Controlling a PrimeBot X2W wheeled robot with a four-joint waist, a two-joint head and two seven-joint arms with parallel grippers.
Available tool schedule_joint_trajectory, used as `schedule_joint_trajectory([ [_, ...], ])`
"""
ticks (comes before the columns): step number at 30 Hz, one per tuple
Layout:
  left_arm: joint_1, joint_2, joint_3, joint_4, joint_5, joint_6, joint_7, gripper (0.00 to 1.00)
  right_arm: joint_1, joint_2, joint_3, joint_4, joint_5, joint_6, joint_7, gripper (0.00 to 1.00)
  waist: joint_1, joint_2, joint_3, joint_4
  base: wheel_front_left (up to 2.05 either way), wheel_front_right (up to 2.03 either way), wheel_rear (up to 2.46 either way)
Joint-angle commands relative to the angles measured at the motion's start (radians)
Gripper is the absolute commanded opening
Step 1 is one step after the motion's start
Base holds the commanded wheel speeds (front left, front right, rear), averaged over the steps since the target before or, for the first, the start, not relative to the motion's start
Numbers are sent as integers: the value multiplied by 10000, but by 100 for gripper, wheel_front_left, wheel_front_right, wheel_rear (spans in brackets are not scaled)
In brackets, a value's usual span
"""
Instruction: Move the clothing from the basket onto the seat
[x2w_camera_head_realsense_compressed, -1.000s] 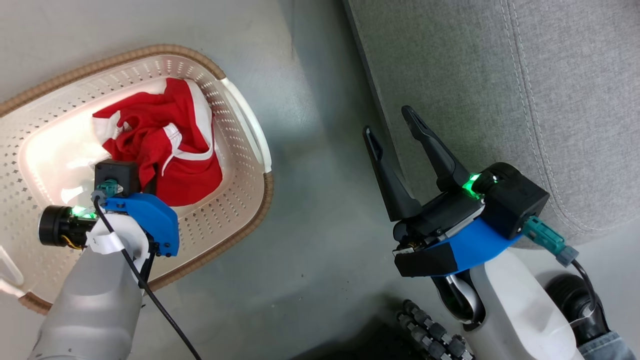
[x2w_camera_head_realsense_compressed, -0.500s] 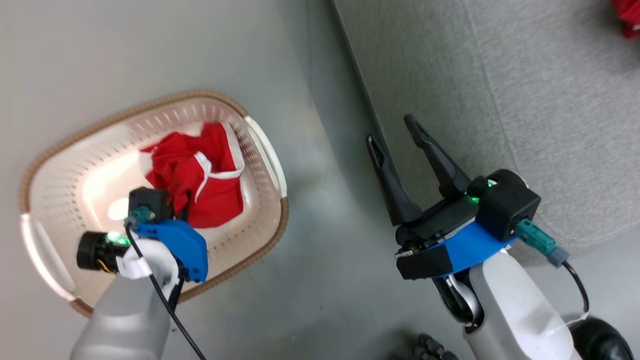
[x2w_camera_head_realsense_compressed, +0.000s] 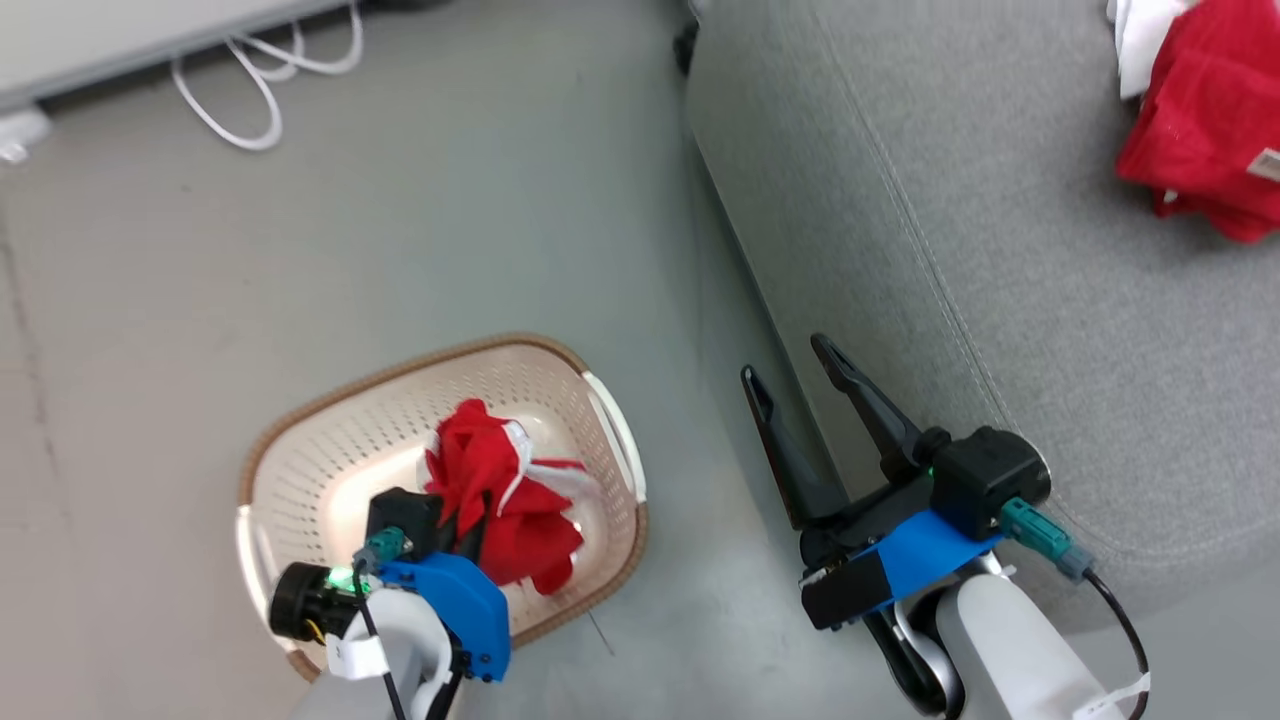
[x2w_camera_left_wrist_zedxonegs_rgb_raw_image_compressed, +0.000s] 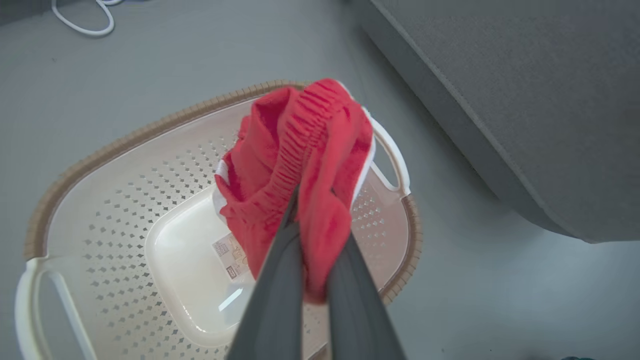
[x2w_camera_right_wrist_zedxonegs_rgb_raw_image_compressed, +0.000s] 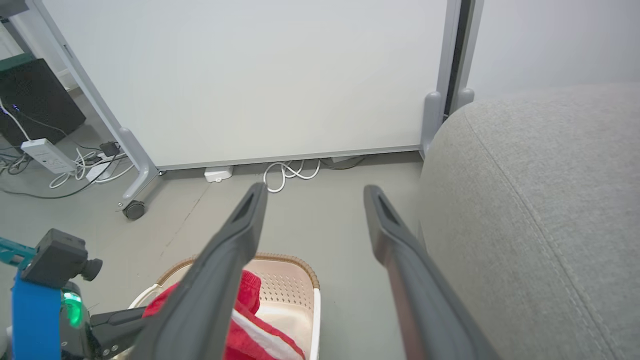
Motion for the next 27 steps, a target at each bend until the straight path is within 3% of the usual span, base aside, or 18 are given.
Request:
schedule_joint_trajectory([
  [1,150,-62,-134,-153,-103,-75,-49,0,208,-7,-43,39,-29,1,70,100,3,-1,-1021,674,0,0,0],
  [13,837,-125,-1412,-1238,-864,-74,-49,0,1275,-8,-188,-28,115,1,554,100,3,-1,-3015,1517,0,0,0],
  [27,174,-207,-2807,-2294,-1729,-46,-50,0,2117,-8,-256,-375,208,1,1024,100,3,-1,-4189,2168,0,0,0],
])
